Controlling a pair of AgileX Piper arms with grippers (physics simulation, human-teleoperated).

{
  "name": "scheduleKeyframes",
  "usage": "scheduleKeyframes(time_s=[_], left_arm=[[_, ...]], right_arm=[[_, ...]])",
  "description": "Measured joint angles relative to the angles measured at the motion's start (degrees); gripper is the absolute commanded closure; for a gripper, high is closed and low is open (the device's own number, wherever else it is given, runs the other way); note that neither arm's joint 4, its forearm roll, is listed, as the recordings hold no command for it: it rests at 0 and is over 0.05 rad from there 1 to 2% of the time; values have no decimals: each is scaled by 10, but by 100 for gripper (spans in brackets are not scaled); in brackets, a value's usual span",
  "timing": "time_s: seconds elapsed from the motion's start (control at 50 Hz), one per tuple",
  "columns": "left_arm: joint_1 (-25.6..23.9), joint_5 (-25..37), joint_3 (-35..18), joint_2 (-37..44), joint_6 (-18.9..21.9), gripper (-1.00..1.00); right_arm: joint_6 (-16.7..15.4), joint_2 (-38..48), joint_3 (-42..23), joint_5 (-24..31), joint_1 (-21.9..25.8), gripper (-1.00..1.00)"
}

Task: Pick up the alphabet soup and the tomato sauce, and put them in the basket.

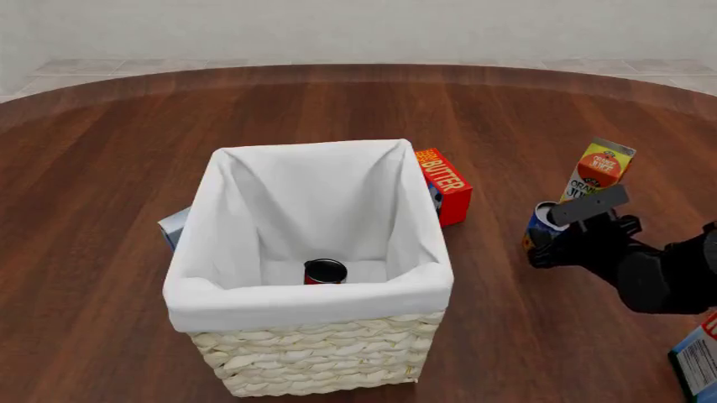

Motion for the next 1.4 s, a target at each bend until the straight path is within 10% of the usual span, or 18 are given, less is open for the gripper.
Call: scheduleKeyframes(time_s=[1.4], left_arm=[[2,-5,6,-11,-5,-100]], right_arm=[[3,-186,21,112,30,100]])
